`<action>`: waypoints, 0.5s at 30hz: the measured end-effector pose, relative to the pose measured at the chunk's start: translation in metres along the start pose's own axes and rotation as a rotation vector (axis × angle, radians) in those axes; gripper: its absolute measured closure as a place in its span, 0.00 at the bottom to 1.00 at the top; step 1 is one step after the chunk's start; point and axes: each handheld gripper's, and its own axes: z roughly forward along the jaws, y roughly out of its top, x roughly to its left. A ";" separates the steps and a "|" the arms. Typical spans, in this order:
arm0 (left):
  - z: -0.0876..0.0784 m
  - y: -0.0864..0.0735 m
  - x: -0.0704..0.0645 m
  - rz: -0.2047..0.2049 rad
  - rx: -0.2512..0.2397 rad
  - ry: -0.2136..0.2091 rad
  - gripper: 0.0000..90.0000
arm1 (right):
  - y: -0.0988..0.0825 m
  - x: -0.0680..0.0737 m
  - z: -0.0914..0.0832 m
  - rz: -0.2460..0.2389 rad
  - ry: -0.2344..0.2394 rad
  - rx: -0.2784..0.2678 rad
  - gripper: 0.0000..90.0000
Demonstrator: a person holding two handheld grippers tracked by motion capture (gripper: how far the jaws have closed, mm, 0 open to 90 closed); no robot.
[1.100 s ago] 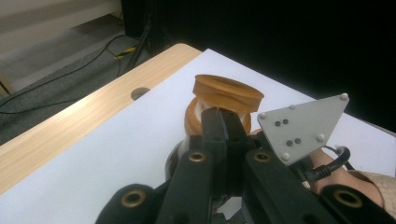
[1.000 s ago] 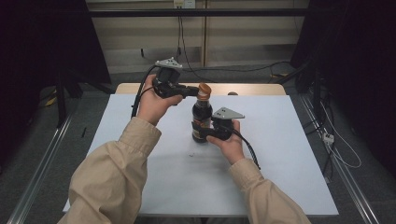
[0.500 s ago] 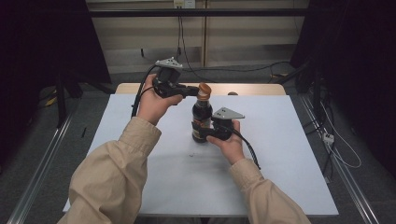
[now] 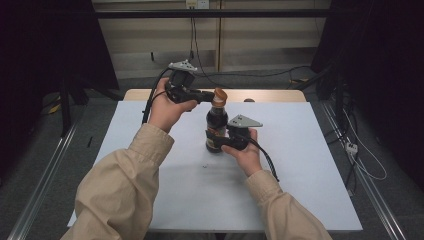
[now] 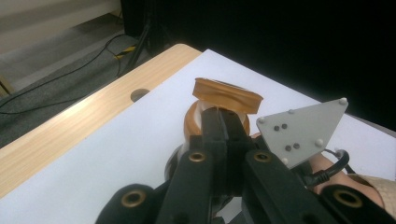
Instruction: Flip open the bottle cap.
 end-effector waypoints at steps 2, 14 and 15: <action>-0.001 0.001 -0.001 0.011 0.004 0.008 1.00 | 0.000 0.001 0.000 -0.009 -0.004 -0.001 0.34; -0.001 0.001 -0.002 0.013 -0.002 0.016 1.00 | -0.002 0.002 0.001 -0.007 -0.004 -0.011 0.34; 0.000 0.001 -0.002 0.012 0.000 0.018 1.00 | -0.002 0.002 0.000 -0.007 -0.005 -0.011 0.34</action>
